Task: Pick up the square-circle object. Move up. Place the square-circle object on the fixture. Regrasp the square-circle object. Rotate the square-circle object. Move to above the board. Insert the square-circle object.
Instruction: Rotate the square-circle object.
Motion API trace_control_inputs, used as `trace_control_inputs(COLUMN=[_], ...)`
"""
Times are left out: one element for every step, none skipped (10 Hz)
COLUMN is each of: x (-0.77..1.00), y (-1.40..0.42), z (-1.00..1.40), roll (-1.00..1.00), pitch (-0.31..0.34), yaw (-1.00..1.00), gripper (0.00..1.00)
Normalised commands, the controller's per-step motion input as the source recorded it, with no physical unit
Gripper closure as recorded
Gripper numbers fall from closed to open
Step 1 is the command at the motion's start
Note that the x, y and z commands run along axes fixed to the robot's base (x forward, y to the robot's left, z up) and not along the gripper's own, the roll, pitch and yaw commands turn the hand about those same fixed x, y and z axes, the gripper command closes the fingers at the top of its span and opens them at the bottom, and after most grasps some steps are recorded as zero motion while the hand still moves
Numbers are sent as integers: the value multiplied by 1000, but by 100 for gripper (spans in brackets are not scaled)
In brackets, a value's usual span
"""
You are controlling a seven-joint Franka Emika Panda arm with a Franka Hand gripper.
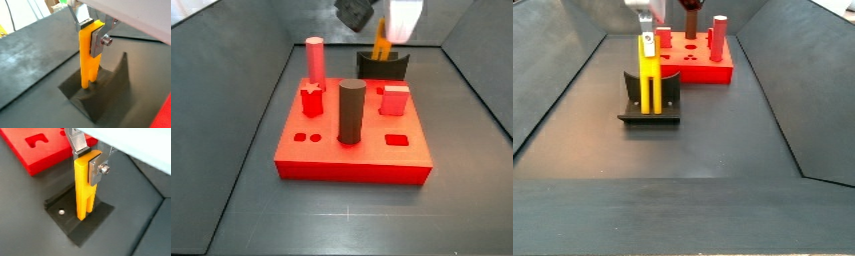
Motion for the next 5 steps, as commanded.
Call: trace_control_inputs(x=[-1000, -1000, -1000, -1000, -1000], y=[172, 155, 145, 132, 126], z=[727, 711, 683, 644, 618], roll=[-47, -78, -110, -125, -125], pitch=[-5, -6, -11, -22, -28], yaw=[-12, -22, -28, -29, -29], gripper=[100, 100, 100, 100, 100])
